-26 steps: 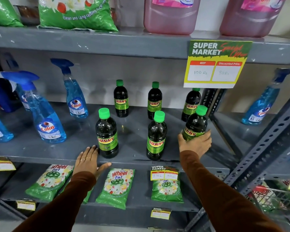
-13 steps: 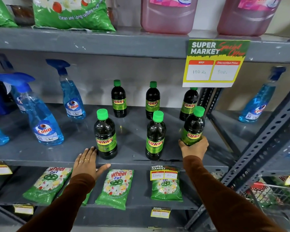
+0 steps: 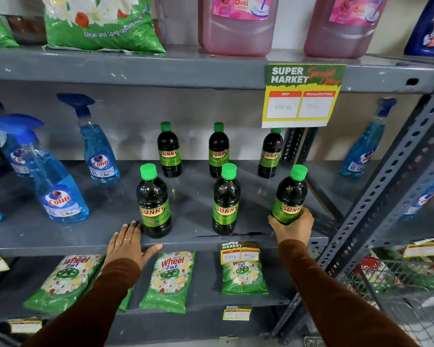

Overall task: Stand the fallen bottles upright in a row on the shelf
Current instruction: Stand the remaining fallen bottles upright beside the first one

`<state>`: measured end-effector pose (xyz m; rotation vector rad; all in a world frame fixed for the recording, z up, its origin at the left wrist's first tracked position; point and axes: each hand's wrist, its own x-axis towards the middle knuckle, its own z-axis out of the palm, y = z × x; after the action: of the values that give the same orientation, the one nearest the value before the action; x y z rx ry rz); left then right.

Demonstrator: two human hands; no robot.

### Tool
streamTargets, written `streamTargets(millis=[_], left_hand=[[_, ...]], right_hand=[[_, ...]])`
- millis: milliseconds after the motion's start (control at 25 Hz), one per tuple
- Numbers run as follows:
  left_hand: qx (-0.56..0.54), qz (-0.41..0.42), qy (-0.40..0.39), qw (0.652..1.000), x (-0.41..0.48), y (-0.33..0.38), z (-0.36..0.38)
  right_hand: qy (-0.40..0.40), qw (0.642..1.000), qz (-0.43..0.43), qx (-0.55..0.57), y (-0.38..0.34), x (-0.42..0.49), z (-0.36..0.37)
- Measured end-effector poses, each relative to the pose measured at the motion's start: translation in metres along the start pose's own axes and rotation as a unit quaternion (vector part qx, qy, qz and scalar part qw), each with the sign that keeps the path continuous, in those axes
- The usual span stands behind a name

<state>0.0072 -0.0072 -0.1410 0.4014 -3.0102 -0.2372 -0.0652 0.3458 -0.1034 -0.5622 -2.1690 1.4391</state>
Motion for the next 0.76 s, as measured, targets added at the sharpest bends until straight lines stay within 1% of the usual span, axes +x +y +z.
streamTargets(millis=[80, 320, 440, 560, 600, 640, 680, 720, 760], left_hand=[[0.004, 0.0, -0.014, 1.0, -0.001, 0.0, 0.0], [-0.005, 0.004, -0.019, 1.0, -0.001, 0.001, -0.005], [-0.006, 0.01, -0.024, 1.0, -0.001, -0.001, -0.005], [-0.051, 0.0, -0.032, 0.998, 0.0, 0.0, -0.008], [-0.082, -0.016, -0.028, 0.996, 0.001, 0.003, -0.01], [-0.136, -0.041, -0.011, 0.99, 0.002, 0.008, -0.013], [-0.22, -0.085, 0.015, 0.972, 0.002, 0.013, -0.016], [-0.311, -0.141, 0.025, 0.939, 0.006, 0.018, -0.015], [-0.403, -0.187, 0.008, 0.896, 0.01, 0.022, -0.017]], right_hand=[[0.006, 1.0, -0.011, -0.003, 0.0, -0.001, -0.005], [0.007, 0.999, -0.034, -0.004, 0.006, 0.003, -0.005], [0.0, 1.0, -0.024, -0.007, 0.006, 0.003, -0.003], [0.017, 1.0, -0.012, -0.009, 0.003, -0.015, -0.002], [0.033, 0.999, -0.034, -0.023, 0.004, -0.03, 0.001], [0.042, 0.995, -0.081, -0.038, 0.006, -0.05, 0.006], [0.039, 0.986, -0.151, -0.053, 0.004, -0.074, 0.011], [0.021, 0.97, -0.233, -0.059, 0.001, -0.098, 0.019], [-0.017, 0.95, -0.307, -0.056, -0.003, -0.119, 0.029]])
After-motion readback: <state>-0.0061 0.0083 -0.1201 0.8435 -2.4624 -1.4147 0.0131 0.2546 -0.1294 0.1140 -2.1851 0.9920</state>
